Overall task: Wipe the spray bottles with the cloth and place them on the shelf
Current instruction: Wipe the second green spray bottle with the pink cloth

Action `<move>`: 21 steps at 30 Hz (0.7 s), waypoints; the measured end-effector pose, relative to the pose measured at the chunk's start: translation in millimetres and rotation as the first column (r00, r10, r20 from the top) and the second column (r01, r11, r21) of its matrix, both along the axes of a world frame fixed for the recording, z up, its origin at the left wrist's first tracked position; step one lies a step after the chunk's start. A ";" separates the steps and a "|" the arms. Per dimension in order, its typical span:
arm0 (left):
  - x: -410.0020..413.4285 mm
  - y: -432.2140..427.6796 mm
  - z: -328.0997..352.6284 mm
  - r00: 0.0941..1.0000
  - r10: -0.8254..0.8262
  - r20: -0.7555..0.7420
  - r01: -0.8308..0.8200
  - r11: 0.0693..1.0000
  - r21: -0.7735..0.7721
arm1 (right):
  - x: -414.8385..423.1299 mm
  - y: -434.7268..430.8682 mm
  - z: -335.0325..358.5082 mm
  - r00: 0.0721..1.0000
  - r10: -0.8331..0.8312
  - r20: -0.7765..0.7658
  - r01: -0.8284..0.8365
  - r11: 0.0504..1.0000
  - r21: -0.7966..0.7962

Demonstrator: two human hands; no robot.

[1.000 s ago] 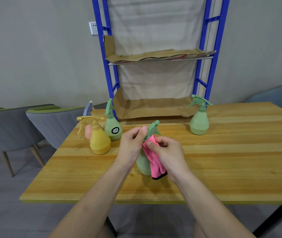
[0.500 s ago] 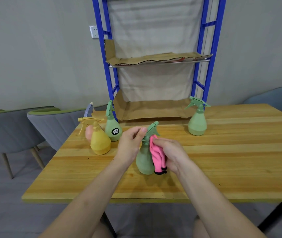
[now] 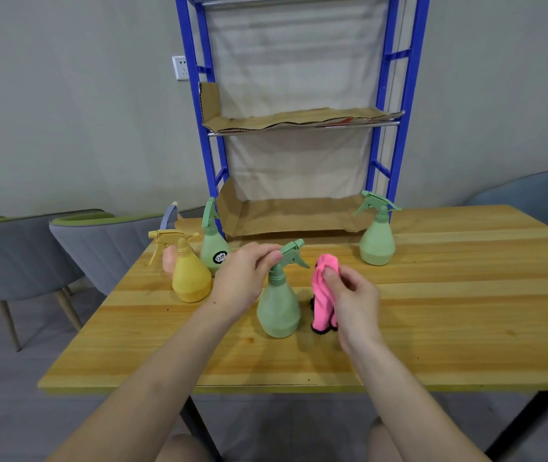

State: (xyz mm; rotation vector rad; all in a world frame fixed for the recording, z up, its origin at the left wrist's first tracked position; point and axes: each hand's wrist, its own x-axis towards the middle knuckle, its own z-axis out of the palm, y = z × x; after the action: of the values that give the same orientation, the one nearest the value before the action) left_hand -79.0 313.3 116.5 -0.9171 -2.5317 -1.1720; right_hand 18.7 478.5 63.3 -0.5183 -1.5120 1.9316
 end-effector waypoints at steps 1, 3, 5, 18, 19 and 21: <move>0.4 0.2 0.2 1.000 0.004 -0.020 -0.004 1.000 -0.017 | -2.8 2.2 2.0 0.998 -0.019 -0.053 0.022 0.999 0.050; -0.2 1.1 -1.5 0.999 0.018 -0.048 -0.020 0.999 -0.032 | -10.6 1.6 6.2 0.994 -0.007 -0.108 0.022 0.990 0.137; -1.9 1.9 -3.6 0.998 0.032 -0.051 -0.033 0.999 -0.026 | -17.7 -3.6 8.3 0.990 0.050 -0.131 -0.020 0.974 0.224; -5.2 3.3 -12.9 0.994 0.054 -0.090 -0.053 0.999 0.010 | -26.9 22.6 -13.5 0.963 0.265 0.050 -0.241 0.767 0.595; -4.4 3.5 -12.4 0.994 0.055 -0.095 -0.054 0.998 0.016 | -27.6 23.5 -12.8 0.964 0.257 0.061 -0.239 0.753 0.613; -3.5 4.2 -12.8 0.993 0.057 -0.100 -0.055 0.998 0.020 | -29.7 21.3 -8.2 0.968 0.243 0.068 -0.229 0.731 0.642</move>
State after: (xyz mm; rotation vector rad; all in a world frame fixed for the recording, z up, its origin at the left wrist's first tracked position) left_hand -82.5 317.5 103.7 -0.8724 -2.4480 -1.1007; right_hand -11.1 499.9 55.2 0.0123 -2.1725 1.4157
